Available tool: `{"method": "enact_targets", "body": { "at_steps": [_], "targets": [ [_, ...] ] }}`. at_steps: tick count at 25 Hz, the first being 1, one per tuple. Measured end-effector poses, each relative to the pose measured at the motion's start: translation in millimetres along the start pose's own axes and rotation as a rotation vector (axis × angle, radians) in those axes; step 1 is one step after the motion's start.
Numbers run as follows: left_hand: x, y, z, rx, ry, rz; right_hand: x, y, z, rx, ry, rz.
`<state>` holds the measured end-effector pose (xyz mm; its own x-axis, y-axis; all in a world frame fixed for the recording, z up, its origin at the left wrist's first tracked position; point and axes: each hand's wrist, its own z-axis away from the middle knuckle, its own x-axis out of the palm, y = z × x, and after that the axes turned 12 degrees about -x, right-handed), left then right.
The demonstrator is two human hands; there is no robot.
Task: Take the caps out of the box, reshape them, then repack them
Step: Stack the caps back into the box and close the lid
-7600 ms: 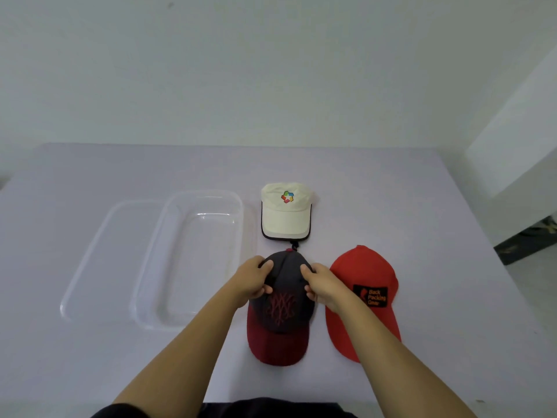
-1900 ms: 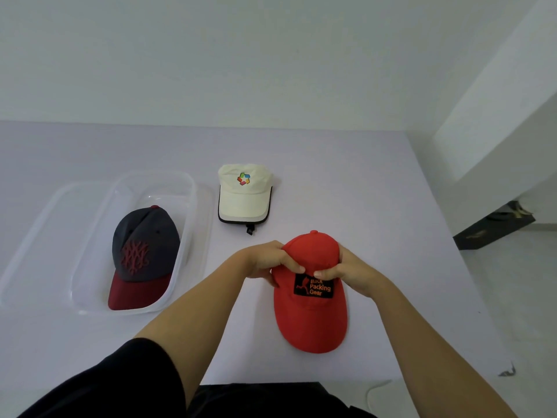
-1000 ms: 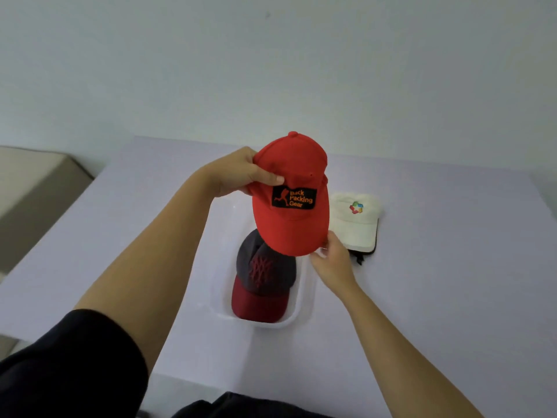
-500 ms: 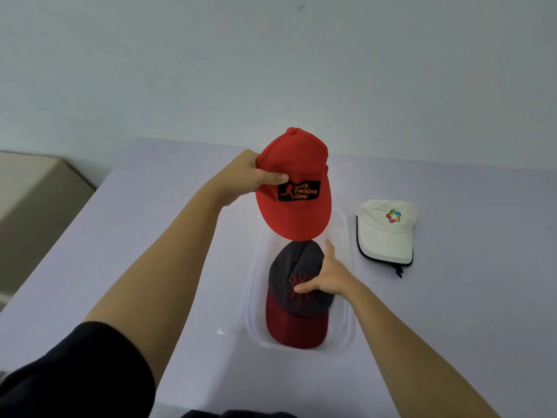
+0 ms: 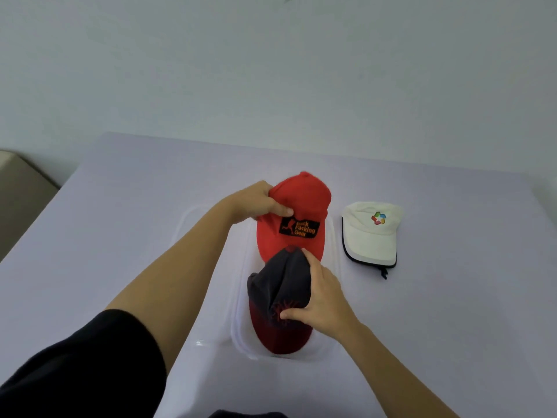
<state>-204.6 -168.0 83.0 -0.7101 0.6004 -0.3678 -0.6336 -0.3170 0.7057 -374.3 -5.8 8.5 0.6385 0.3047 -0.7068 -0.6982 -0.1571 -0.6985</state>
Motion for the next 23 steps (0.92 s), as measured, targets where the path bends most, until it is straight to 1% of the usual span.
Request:
{"method": "enact_targets", "body": {
  "at_steps": [4,6,8,12,15,16,17,19,21,22,23],
  "targets": [
    [26,-28,-11,-0.210,-0.193,-0.070,-2,-3,8,-0.007,0.025,0.009],
    [38,-40,-14,-0.279,-0.252,-0.072,-2,-1,7,0.008,0.025,0.003],
    [47,-48,-15,-0.310,-0.279,-0.068,-4,2,3,0.031,0.017,0.028],
    [54,-55,-11,-0.318,-0.300,0.104,-4,12,-7,0.056,-0.070,0.092],
    [58,-56,-12,-0.349,-0.205,0.238,0,15,-12,0.087,-0.107,0.035],
    [60,-55,-13,-0.352,-0.162,0.234,1,16,-12,0.092,-0.102,0.037],
    [61,-55,-14,-0.348,-0.111,0.185,1,16,-12,0.090,-0.099,0.043],
    [62,-55,-16,-0.321,-0.011,-0.003,-1,16,-13,0.070,-0.107,0.014],
    [62,-52,-15,-0.223,0.122,-0.198,-7,18,-16,0.069,-0.108,-0.062],
    [60,-51,-14,-0.154,0.190,-0.215,-11,20,-19,0.078,-0.111,-0.089],
    [57,-48,-10,-0.090,0.219,-0.172,-16,23,-22,0.092,-0.124,-0.109]
  ]
}}
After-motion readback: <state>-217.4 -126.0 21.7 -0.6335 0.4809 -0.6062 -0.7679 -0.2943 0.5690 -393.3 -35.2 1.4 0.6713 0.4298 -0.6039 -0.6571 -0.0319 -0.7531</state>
